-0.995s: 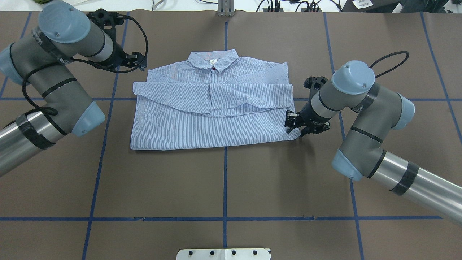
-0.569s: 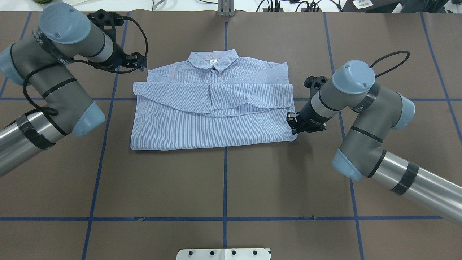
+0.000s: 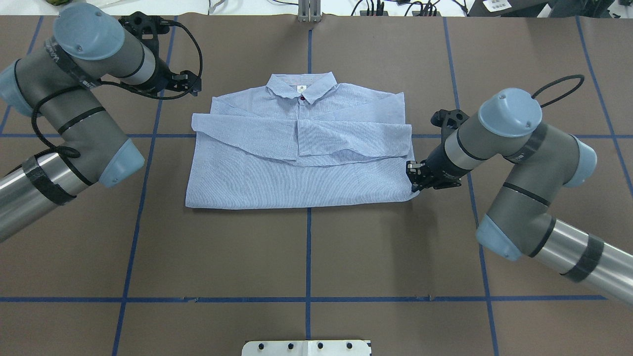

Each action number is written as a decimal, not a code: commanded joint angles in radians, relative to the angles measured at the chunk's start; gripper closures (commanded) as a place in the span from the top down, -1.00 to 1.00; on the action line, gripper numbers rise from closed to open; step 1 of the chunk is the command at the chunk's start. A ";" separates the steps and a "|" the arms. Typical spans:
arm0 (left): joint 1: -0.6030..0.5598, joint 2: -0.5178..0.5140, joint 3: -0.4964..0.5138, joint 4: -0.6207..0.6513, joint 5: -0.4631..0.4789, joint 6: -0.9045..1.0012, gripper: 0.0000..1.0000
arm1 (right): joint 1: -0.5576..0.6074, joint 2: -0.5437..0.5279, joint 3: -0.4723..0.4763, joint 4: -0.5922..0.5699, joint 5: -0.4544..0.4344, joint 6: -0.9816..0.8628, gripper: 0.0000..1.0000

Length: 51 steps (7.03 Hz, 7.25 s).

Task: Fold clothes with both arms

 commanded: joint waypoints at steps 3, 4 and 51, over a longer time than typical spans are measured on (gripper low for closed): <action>0.014 -0.003 -0.005 0.000 0.022 -0.023 0.98 | -0.066 -0.311 0.329 0.001 0.074 0.005 -1.00; 0.024 -0.004 -0.005 -0.002 0.023 -0.024 0.98 | -0.120 -0.378 0.400 0.006 0.077 0.012 -1.00; 0.137 -0.371 0.553 -0.495 0.247 -0.419 -1.00 | 0.116 -0.267 0.441 0.011 -0.021 0.061 1.00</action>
